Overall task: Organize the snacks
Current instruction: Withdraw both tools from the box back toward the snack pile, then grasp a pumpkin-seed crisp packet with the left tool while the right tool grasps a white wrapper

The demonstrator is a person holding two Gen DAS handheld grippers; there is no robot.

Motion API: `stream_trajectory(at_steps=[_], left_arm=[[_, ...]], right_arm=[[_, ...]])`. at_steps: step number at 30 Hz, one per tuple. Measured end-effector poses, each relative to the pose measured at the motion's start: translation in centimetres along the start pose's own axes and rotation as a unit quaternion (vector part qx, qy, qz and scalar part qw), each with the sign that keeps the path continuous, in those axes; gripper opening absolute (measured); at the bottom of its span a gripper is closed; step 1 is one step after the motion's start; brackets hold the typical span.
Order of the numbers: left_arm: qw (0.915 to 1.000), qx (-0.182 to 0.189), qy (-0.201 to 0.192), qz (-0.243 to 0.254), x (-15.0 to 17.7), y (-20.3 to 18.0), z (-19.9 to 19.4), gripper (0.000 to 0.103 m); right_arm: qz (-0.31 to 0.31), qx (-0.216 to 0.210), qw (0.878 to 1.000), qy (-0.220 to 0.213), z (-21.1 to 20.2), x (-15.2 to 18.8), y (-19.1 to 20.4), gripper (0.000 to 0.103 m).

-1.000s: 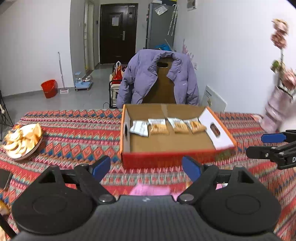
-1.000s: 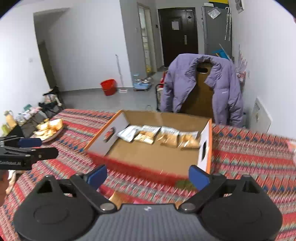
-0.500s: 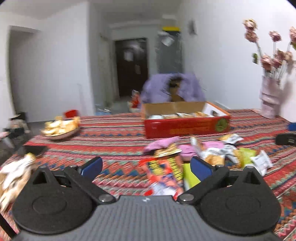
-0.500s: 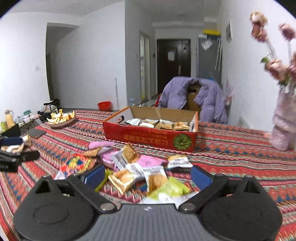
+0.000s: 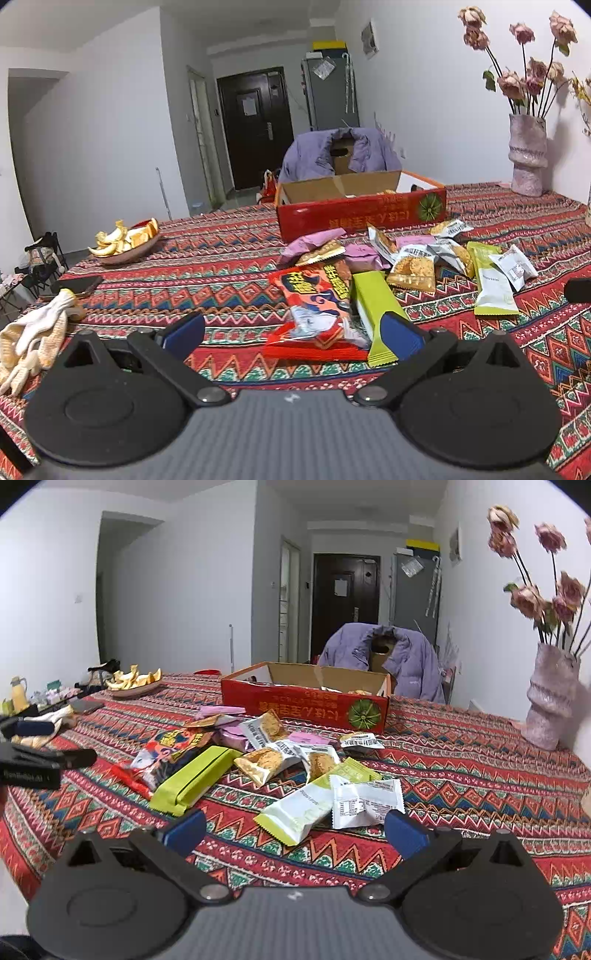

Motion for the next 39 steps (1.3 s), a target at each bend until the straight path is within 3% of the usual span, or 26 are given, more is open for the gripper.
stream_trajectory(at_steps=[6,10,13,17,22,27,29,34,36,39], left_arm=[[0.9994,0.007,0.026,-0.023,-0.5,-0.3,2.7,0.103],[0.9968,0.049,0.038,-0.051,-1.6,-0.9,4.7,0.103],[0.9943,0.073,0.048,-0.06,-2.3,-2.2,6.3,0.103],[0.9922,0.118,0.035,-0.021,-2.9,-5.9,7.3,0.103],[0.9828,0.179,0.032,0.03,-3.1,-10.9,8.5,0.103],[0.9871,0.152,0.034,0.037,-4.0,-11.9,11.3,0.102],[0.9875,0.148,0.047,0.027,-4.3,-11.6,12.8,0.098],[0.9837,0.147,0.105,0.0,-4.8,-11.0,17.7,0.071],[0.9813,0.136,0.136,-0.007,-4.5,-10.8,19.5,0.067],[0.9826,0.128,0.135,0.006,-4.0,-10.6,20.8,0.068]], right_arm=[[0.013,0.008,1.0,0.008,2.0,-0.1,-0.8,0.101],[0.029,0.016,0.999,0.017,4.0,-0.4,-1.5,0.1],[0.041,0.027,0.999,0.021,5.4,-0.7,-2.6,0.093],[0.068,0.035,0.996,0.04,7.6,-0.8,-4.5,0.089],[0.072,0.034,0.995,0.067,11.2,-0.5,-5.9,0.088],[0.084,0.012,0.993,0.082,14.3,0.2,-6.5,0.083],[0.108,-0.002,0.991,0.084,14.7,0.3,-7.2,0.084],[0.119,-0.012,0.989,0.083,14.9,0.4,-8.7,0.075],[0.118,-0.007,0.989,0.086,14.8,0.3,-9.1,0.072],[0.109,0.0,0.99,0.086,14.6,0.3,-9.6,0.071]])
Point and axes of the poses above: each gripper's, at about its wrist camera, not at the fingertips, and z roughly the way its jaws point, y to its left, x to its underside, the point moved 5 cm from there along z, roughly the way its jaws point, and after that the axes turned 6 degrees about x, right-handed, at the moved point
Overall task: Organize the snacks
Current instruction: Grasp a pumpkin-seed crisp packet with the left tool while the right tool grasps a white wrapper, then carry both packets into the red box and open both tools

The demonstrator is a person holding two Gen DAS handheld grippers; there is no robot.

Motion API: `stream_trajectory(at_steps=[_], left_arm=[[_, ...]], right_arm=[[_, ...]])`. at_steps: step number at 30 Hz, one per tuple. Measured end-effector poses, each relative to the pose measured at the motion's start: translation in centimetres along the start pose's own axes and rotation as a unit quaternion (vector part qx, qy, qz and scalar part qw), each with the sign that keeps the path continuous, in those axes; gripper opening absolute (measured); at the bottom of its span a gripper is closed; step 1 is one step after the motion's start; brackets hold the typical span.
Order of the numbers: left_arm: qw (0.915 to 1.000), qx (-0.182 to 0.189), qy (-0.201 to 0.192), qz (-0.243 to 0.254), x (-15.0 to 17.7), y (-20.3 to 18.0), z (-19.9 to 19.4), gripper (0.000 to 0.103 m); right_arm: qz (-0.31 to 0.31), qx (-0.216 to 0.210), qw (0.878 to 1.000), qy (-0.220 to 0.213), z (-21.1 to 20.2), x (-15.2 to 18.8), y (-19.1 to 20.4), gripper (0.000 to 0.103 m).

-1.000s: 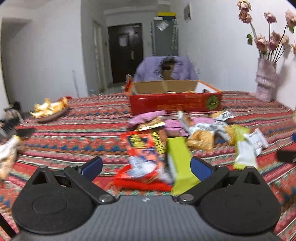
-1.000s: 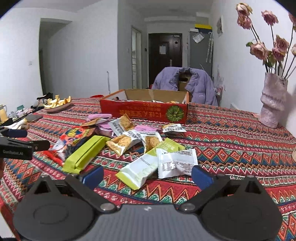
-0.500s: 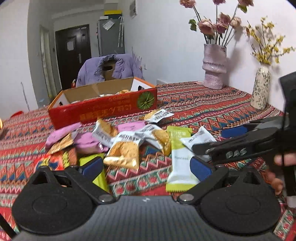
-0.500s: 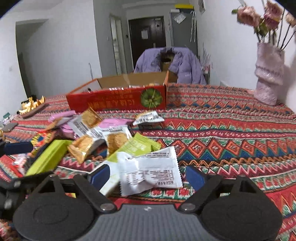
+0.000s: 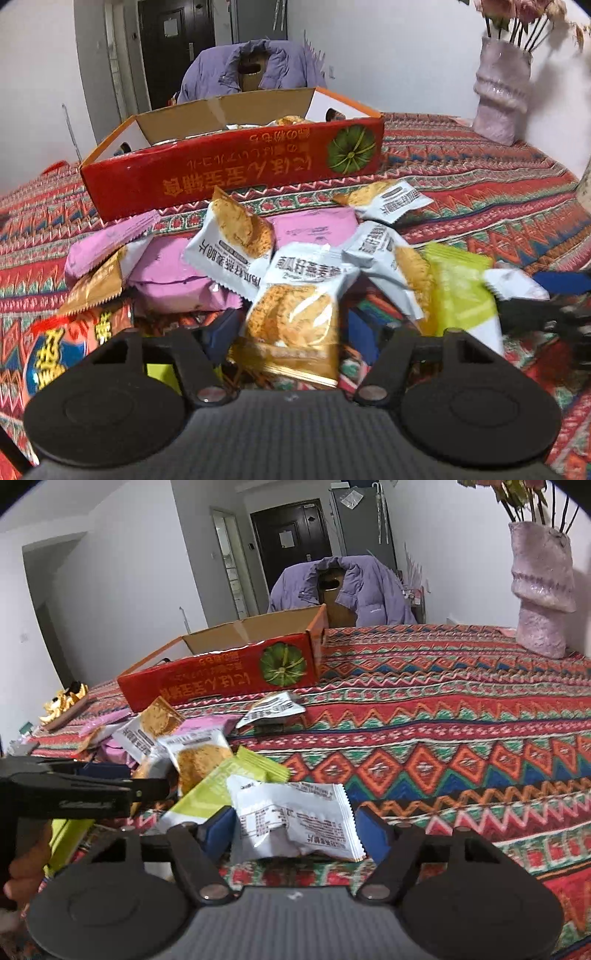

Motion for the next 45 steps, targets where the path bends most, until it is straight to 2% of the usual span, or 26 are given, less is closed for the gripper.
stream_trajectory(at_steps=[3,4,6,7,9,11,16,19,25,29,34,37,40,45], left_arm=[[0.9998,0.013,0.004,-0.015,-0.4,0.6,0.4,0.069],[0.9997,0.016,0.003,-0.015,-0.5,0.7,0.6,0.066],[0.9999,0.011,-0.003,-0.008,-0.6,0.6,0.5,0.049],[0.9999,0.011,-0.001,-0.009,-0.6,0.6,0.4,0.048],[0.9997,0.017,0.003,-0.018,-0.4,0.5,-0.2,0.045],[0.9994,0.019,0.005,-0.028,0.1,0.2,-1.3,0.045],[0.9987,0.026,-0.026,-0.036,1.3,-0.8,-6.0,0.044],[0.9979,0.028,-0.046,-0.037,2.2,-1.1,-9.2,0.044],[0.9959,0.013,-0.081,-0.039,3.7,-0.7,-14.2,0.044],[0.9938,0.009,-0.097,-0.052,4.3,-0.1,-16.1,0.044],[0.9921,-0.005,-0.105,-0.068,4.5,1.5,-16.9,0.044],[0.9915,0.004,-0.103,-0.08,3.0,3.3,-16.8,0.044],[0.9897,0.029,-0.103,-0.095,-0.9,6.0,-16.0,0.044],[0.9899,-0.009,-0.1,-0.1,-9.6,11.1,-11.1,0.044]], right_arm=[[-0.004,-0.003,1.0,0.002,0.0,0.1,-0.2,0.071],[-0.009,0.0,1.0,0.003,0.2,0.1,-0.2,0.071],[-0.012,0.002,1.0,0.002,0.4,0.1,-0.1,0.071],[-0.014,0.003,1.0,0.002,0.4,0.1,0.0,0.07],[-0.019,0.009,1.0,0.004,0.4,0.1,0.1,0.062],[-0.024,0.015,1.0,0.005,0.0,0.2,0.2,0.048],[-0.023,0.019,1.0,0.001,-2.2,1.3,0.5,0.018],[-0.024,0.021,0.999,-0.012,-4.1,2.2,1.1,0.015],[-0.039,0.011,0.998,-0.041,-8.6,3.3,3.2,0.015],[-0.054,0.001,0.997,-0.053,-10.7,3.9,4.9,0.015],[-0.064,-0.011,0.996,-0.06,-11.4,3.3,6.1,0.015],[-0.069,-0.027,0.995,-0.069,-11.4,1.7,6.8,0.015],[-0.074,-0.068,0.992,-0.076,-10.7,-2.1,7.2,0.015],[-0.09,-0.099,0.987,-0.085,-6.0,-10.5,8.1,0.015]])
Point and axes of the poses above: each gripper's, at about its wrist camera, not at the fingertips, and z roughly the way its jaws point, y to its left, x to its underside, the point moved 5 cm from there along z, roughly the way its jaws point, and after that the axes turned 6 degrees about x, right-handed, at the moved point
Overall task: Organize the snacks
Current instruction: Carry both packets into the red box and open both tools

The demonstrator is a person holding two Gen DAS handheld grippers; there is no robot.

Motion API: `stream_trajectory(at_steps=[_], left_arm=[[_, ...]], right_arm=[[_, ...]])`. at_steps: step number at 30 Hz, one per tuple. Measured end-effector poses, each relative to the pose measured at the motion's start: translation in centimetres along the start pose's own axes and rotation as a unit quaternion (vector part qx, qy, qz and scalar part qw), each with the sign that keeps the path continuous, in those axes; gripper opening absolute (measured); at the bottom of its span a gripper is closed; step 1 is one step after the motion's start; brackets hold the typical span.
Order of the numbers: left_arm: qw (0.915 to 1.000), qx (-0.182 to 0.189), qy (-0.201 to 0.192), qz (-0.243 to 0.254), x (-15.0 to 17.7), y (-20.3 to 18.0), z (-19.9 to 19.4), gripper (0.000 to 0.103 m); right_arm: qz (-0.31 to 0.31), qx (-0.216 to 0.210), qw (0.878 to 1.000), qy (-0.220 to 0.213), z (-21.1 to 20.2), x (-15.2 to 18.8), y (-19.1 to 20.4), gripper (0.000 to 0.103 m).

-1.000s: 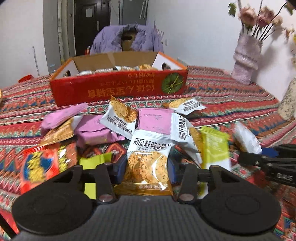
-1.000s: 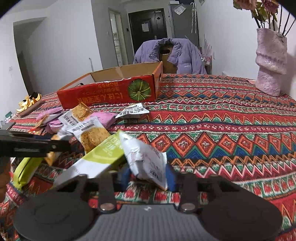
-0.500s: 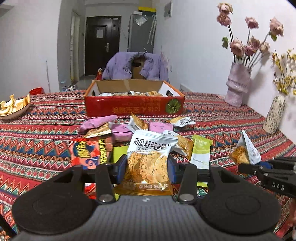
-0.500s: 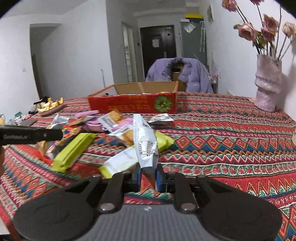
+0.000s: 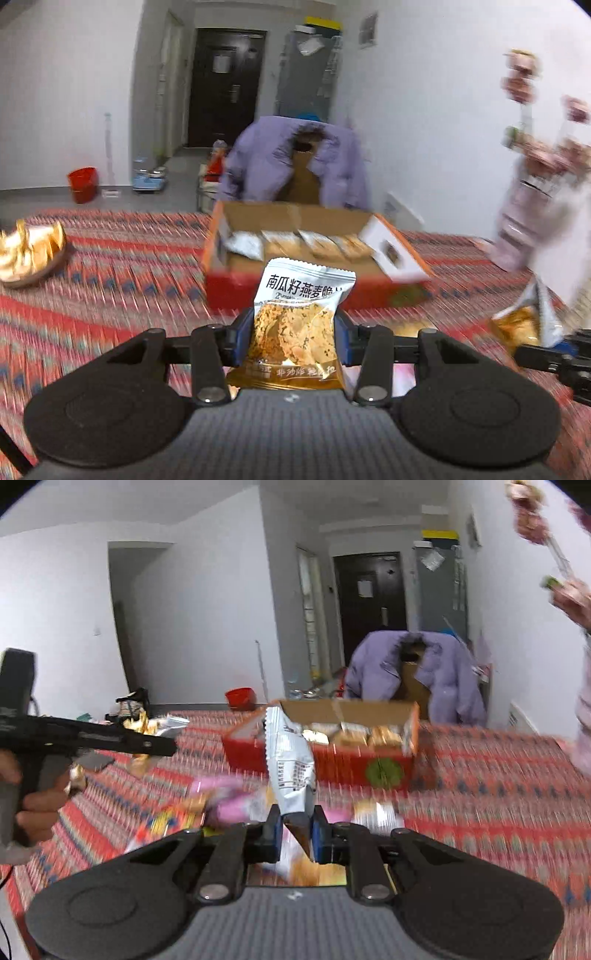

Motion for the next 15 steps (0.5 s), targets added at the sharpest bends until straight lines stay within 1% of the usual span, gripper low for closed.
stream_trajectory(at_steps=[2,4,7,9,11,13,15], left_arm=[[0.9999,-0.004,0.01,-0.009,-2.7,1.0,3.4,0.044],[0.9995,-0.017,0.022,-0.014,-5.0,2.2,7.2,0.044],[0.9977,-0.03,0.053,-0.03,-6.8,3.7,13.2,0.044],[0.9957,-0.033,0.078,-0.037,-7.2,4.5,16.9,0.044],[0.9937,-0.05,0.092,-0.041,-7.4,5.5,20.0,0.045],[0.9924,-0.059,0.101,-0.039,-7.4,6.1,22.2,0.046],[0.9918,-0.057,0.107,-0.041,-7.6,6.5,23.5,0.049]], right_arm=[[0.003,-0.015,1.0,0.01,4.0,-3.1,-0.7,0.015],[0.001,-0.027,0.999,0.029,8.4,-5.4,-1.2,0.015],[0.006,-0.043,0.997,0.064,15.5,-7.9,-1.7,0.015],[0.006,-0.047,0.995,0.09,20.4,-8.8,-1.6,0.015],[0.015,-0.055,0.99,0.127,25.1,-8.9,-1.6,0.015],[0.032,-0.072,0.983,0.163,29.0,-8.6,-1.6,0.015],[0.066,-0.088,0.977,0.184,31.8,-8.0,-1.6,0.015]])
Point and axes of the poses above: each gripper's, at about its wrist camera, not at the fingertips, and z roughly the way its jaws point, y to its left, x to its underside, the point moved 5 cm from there along z, roughly the way its jaws point, and after that the axes turned 6 degrees about x, right-handed, at the moved point
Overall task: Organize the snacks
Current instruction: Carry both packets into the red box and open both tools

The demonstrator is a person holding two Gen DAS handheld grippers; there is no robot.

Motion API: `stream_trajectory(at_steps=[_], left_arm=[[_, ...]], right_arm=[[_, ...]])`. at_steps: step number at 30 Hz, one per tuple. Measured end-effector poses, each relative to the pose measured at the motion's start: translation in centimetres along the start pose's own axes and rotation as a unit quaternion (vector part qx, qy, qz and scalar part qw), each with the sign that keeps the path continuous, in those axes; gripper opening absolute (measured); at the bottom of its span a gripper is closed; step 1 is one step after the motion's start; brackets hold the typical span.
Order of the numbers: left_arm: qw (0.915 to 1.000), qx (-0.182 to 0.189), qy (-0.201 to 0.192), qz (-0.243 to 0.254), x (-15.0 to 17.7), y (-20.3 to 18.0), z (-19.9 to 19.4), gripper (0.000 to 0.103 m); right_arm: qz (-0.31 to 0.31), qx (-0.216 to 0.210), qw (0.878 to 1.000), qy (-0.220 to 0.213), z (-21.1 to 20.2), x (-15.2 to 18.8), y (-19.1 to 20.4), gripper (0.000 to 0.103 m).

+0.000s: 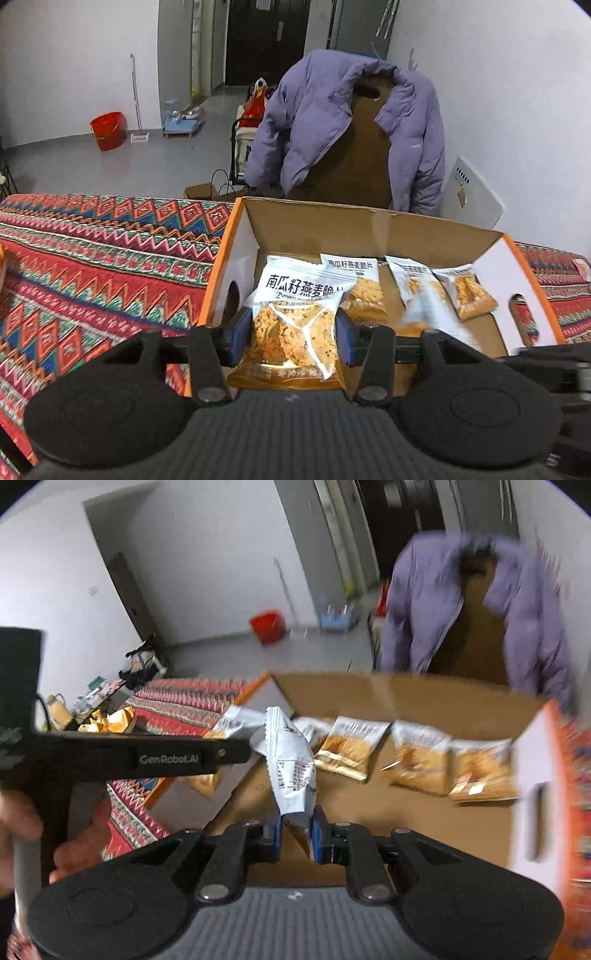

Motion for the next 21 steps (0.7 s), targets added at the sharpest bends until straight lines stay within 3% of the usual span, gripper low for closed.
stream_trajectory(at_steps=[2,4,6,8,10,15,21], left_arm=[[0.9999,0.012,0.004,0.002,-0.3,-0.1,0.8,0.052],[0.9998,0.021,0.001,0.004,-0.9,0.0,1.1,0.063],[0.9997,0.025,-0.004,0.004,-1.0,0.2,0.9,0.066],[0.9995,0.031,-0.007,0.007,-1.0,0.2,0.3,0.067],[0.9994,0.03,-0.01,0.011,-1.3,0.3,-0.1,0.069],[0.9997,0.017,-0.015,0.006,-1.7,1.3,-2.3,0.07],[0.9996,0.023,-0.012,0.014,-1.2,1.5,-6.6,0.076]], right_arm=[[0.051,-0.039,0.998,0.023,2.5,-0.3,-0.8,0.018],[0.091,-0.078,0.991,0.056,4.2,0.1,-1.0,0.021],[0.11,-0.088,0.987,0.073,5.4,0.4,-1.1,0.03],[0.122,-0.072,0.987,0.078,5.8,0.6,-1.4,0.061],[0.126,-0.071,0.987,0.072,5.1,0.6,-1.4,0.069],[0.087,-0.018,0.995,0.055,2.2,0.1,-1.4,0.07],[0.037,0.061,0.997,0.019,-5.2,0.2,-0.9,0.076]])
Point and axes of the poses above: each gripper's, at about its wrist camera, not at the fingertips, and z roughly the way its jaws point, y to its left, x to its underside, the point moved 5 cm from there along z, roughly the way its jaws point, and after that the axes turned 6 degrees about x, right-handed, at the moved point
